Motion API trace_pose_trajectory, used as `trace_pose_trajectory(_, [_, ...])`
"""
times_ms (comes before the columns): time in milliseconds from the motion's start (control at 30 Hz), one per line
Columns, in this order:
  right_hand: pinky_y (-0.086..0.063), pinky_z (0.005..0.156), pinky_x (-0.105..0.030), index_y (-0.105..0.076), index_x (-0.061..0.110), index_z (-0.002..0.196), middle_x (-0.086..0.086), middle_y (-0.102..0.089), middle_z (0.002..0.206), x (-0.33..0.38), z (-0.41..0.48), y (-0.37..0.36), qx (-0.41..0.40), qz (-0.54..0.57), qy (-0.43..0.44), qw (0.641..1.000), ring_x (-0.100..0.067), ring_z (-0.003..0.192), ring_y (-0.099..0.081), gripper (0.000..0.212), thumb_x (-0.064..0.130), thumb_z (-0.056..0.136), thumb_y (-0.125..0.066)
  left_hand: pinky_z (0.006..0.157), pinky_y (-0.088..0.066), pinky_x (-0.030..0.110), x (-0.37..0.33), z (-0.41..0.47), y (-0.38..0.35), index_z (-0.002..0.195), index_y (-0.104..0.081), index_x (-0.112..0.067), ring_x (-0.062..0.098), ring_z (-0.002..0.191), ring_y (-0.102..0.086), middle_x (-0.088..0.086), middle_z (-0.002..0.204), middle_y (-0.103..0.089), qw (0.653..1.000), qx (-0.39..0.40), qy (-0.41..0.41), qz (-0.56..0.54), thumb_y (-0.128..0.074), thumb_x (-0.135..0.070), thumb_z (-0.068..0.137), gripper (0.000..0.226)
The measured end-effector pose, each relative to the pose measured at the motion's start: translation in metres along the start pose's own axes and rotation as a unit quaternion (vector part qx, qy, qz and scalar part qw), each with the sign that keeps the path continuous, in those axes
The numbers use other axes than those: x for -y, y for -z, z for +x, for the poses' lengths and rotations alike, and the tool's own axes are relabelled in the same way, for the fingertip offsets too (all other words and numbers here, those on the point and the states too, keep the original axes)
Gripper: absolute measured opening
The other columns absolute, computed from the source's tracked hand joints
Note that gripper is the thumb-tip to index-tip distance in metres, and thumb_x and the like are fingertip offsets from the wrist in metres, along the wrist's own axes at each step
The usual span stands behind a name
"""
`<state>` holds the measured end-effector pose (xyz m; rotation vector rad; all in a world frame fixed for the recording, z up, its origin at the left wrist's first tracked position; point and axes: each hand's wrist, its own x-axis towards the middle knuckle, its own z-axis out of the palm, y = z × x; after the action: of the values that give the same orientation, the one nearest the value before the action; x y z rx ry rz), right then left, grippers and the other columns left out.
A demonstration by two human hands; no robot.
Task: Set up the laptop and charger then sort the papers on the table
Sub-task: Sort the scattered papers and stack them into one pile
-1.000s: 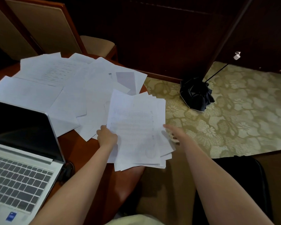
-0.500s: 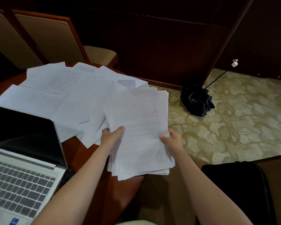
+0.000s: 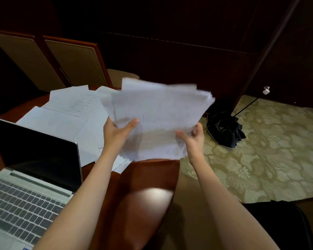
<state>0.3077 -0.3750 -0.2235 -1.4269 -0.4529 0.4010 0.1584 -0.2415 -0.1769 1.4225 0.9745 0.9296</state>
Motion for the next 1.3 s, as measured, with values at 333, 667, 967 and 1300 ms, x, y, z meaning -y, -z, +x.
trace_pose_trajectory(333, [-0.04,0.062,-0.01,-0.049,0.014,0.082,0.006,-0.049,0.077,-0.001,0.005,-0.021,-0.038,-0.02,0.005,0.999,-0.005,0.068,-0.046,0.025,-0.011,0.082,-0.049,0.101,-0.043,0.041,0.0,0.01,-0.001,0.143,-0.028,-0.023,0.019,0.127,-0.044,0.003,0.14,-0.043,0.998,-0.012,0.004,0.063,-0.078,-0.028,0.072,0.087])
trace_pose_trajectory(667, [-0.043,0.097,-0.036,-0.033,0.012,0.138,-0.01,-0.049,0.132,-0.032,0.015,0.007,-0.065,0.002,-0.18,0.981,-0.027,0.119,-0.051,0.073,0.009,0.077,-0.073,0.09,-0.045,0.028,-0.002,0.023,0.007,0.124,-0.053,-0.013,0.018,0.109,-0.056,-0.002,0.113,-0.059,0.983,-0.065,0.094,-0.145,-0.067,-0.017,0.084,0.042])
trace_pose_trajectory(967, [-0.05,0.086,-0.039,-0.055,0.004,0.118,-0.012,-0.064,0.114,-0.044,0.002,0.018,-0.026,0.119,-0.259,0.958,-0.026,0.101,-0.062,0.037,0.004,0.082,-0.065,0.085,-0.055,0.033,0.044,0.016,0.005,0.103,-0.063,-0.015,0.018,0.102,-0.063,0.004,0.11,-0.065,0.935,0.016,0.174,-0.308,-0.058,-0.005,0.089,0.018])
trace_pose_trajectory(1300, [-0.046,0.084,-0.037,-0.056,-0.007,0.117,-0.011,-0.059,0.102,-0.031,0.016,0.04,-0.061,-0.043,-0.198,0.977,-0.026,0.096,-0.056,0.033,-0.001,0.085,-0.062,0.079,-0.044,0.029,0.058,0.02,0.012,0.114,-0.056,-0.004,0.027,0.096,-0.06,0.013,0.107,-0.064,0.982,0.016,0.181,0.054,-0.065,0.009,0.076,0.042])
